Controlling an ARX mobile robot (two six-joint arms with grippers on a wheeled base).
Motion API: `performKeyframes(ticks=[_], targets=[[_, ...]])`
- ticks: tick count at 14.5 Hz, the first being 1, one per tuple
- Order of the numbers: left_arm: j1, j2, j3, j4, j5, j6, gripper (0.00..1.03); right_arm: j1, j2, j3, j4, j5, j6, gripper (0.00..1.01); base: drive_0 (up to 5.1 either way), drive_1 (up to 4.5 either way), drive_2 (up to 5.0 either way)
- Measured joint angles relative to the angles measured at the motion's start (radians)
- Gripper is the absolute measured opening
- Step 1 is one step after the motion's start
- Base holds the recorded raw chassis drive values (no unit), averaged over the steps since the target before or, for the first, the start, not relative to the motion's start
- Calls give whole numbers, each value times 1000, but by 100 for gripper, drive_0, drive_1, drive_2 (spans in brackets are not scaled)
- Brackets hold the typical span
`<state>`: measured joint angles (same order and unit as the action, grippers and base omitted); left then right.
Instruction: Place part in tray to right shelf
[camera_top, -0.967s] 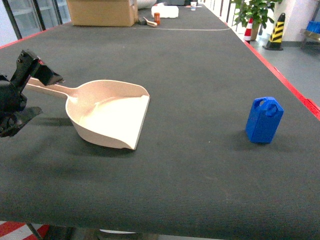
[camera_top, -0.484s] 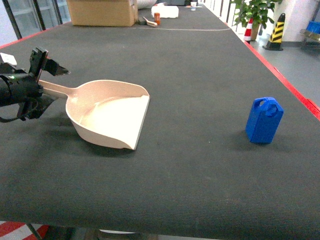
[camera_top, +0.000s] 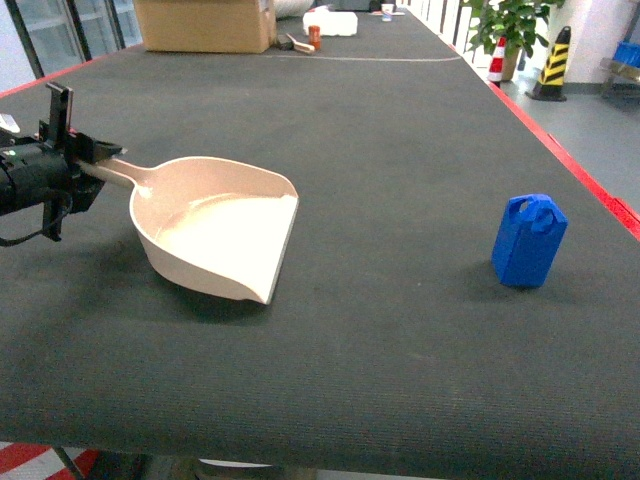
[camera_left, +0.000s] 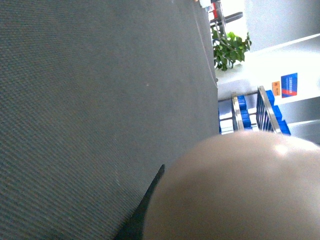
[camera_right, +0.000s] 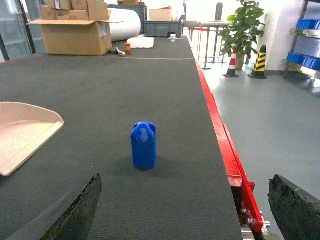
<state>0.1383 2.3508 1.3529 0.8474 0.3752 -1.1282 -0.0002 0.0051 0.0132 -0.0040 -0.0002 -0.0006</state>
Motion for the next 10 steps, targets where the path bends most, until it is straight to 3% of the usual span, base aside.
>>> performKeyframes(ticks=[2,5,10], targets=[[-38,-85,-97,44,-4,0,15,0,0,0,0,0,0,98,0,0,0],[-146,-230,-208,129,-2,-27,13,0,0,0,0,0,0,98,0,0,0],[-320,-401,-352,345,-37,-151,13,0,0,0,0,0,0,98,0,0,0]])
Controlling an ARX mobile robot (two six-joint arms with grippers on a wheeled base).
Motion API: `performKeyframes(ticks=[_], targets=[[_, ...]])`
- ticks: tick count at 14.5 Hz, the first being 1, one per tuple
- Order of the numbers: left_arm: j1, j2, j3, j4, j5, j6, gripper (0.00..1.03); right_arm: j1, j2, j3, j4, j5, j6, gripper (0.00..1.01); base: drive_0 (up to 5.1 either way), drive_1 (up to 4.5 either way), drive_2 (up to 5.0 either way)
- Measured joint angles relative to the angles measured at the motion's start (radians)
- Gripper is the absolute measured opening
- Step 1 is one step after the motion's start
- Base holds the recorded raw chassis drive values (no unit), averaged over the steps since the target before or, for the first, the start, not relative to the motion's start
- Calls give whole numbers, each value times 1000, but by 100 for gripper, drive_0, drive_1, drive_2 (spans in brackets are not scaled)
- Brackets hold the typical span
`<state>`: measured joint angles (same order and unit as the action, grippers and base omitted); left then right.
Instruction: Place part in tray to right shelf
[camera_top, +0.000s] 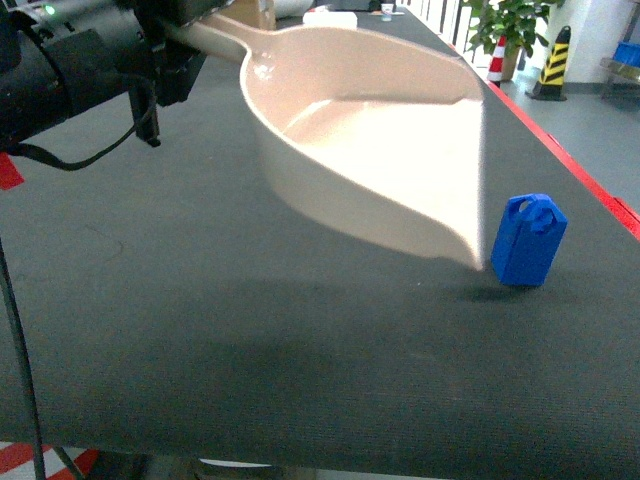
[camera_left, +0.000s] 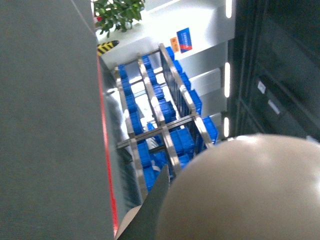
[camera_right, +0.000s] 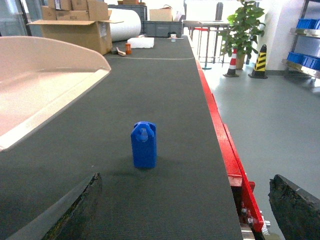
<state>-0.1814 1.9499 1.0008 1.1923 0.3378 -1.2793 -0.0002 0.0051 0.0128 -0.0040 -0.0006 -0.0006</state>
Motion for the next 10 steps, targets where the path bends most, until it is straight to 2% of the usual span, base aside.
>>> performKeyframes(ticks=[2,4,5,10], targets=[[-74,-27,-39,66,-24,-53,13,0,0,0,-1,0,0,98,0,0,0],[-136,-16,-52,90,-21,-71,13,0,0,0,0,0,0,98,0,0,0],[-140,11,-46,93,-5,-82,13,0,0,0,0,0,0,98,0,0,0],[-52,147,-34,85,-11,-80,13,0,0,0,0,0,0,98,0,0,0]])
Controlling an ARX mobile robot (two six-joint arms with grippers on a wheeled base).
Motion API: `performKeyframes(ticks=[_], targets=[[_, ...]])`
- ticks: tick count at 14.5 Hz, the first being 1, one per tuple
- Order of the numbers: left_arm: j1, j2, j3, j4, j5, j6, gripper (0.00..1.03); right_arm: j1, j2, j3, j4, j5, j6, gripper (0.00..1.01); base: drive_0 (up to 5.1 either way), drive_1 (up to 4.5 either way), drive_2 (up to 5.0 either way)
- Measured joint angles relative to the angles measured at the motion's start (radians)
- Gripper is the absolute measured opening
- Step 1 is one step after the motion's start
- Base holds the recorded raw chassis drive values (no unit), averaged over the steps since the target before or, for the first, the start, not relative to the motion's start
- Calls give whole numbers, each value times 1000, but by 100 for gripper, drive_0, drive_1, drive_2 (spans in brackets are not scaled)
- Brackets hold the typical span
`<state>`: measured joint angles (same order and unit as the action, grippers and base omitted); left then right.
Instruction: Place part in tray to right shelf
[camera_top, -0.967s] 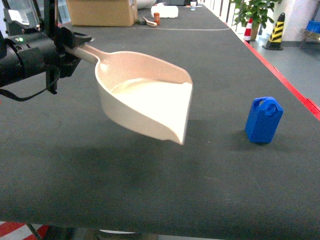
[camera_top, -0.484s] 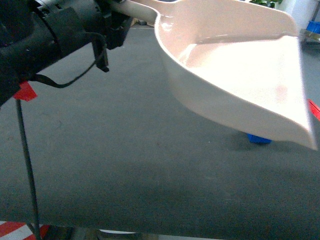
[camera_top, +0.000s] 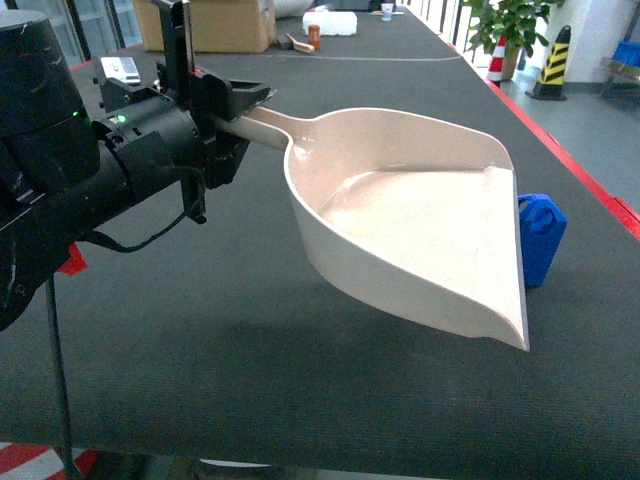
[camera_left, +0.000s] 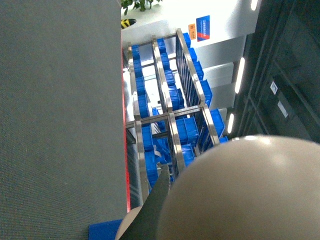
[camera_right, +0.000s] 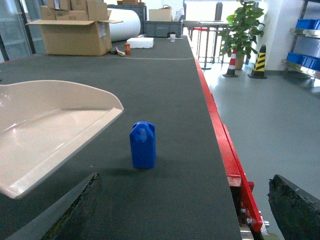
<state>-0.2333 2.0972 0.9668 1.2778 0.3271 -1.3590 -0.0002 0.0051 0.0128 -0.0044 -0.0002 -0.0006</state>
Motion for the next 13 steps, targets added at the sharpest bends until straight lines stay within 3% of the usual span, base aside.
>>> performKeyframes(ticks=[6,7,8,9,10,13], targets=[[5,0,-6,3,-5,0,13,0,0,0,0,0,0,98,0,0,0],[6,0,-6,2,-5,0,13,26,25,25,-91,75,11,98,0,0,0],[9,0,-6,2,-5,0,13,77,176,80,-159,216,20,98,0,0,0],[8,0,-6,6,-5,0,13,37,339,105,-76,231,27,98,0,0,0],[8,0,-6,1,-5,1,13,-32,530,114,82,170,10,98,0,0,0],[8,0,-7,2,-5,1,13,-52,1077,219,457,5,-82,98,0,0,0]])
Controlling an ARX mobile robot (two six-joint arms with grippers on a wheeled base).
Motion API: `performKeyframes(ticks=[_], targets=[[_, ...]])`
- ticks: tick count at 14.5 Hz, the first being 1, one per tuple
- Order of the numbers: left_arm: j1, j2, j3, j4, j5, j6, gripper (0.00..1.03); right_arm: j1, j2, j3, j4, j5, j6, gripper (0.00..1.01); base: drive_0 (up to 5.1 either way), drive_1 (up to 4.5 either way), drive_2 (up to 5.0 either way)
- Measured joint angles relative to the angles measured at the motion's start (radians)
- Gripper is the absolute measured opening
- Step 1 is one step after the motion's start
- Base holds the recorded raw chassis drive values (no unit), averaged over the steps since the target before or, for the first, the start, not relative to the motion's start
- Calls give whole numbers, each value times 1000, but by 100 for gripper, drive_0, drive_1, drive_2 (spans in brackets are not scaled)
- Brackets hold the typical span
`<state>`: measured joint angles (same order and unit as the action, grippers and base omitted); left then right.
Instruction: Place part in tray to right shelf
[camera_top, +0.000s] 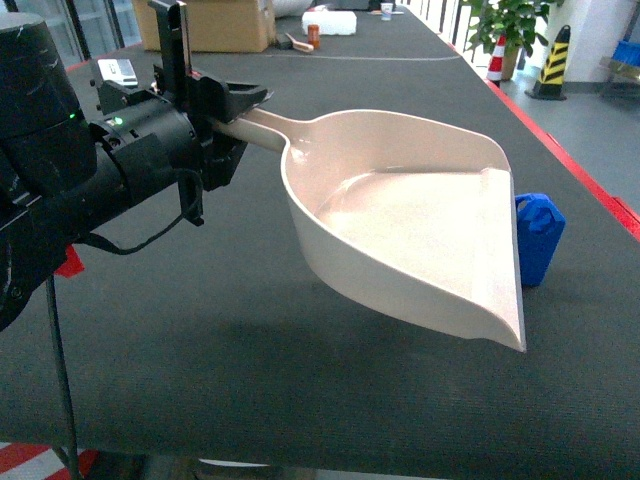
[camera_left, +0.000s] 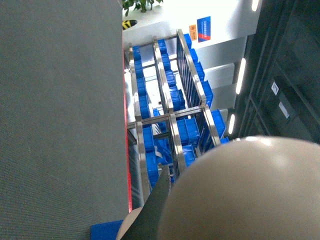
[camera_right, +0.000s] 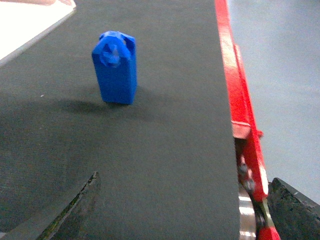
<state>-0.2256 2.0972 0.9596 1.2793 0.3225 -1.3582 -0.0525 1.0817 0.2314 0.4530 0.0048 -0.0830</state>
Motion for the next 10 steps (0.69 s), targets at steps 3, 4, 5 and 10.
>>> performKeyframes(ticks=[3,4,5,10], targets=[[0,0,0,1,0,0,13,35,387,214,100,-97,-74,98,0,0,0],[0,0,0,1,0,0,13,63,577,350,84,-105,-94,98,0,0,0],[0,0,0,1,-1,0,13,82,652,426,66,-101,-101,98,0,0,0],[0,0,0,1,-1,0,13,126,814,640,-20,-81,-99,98,0,0,0]])
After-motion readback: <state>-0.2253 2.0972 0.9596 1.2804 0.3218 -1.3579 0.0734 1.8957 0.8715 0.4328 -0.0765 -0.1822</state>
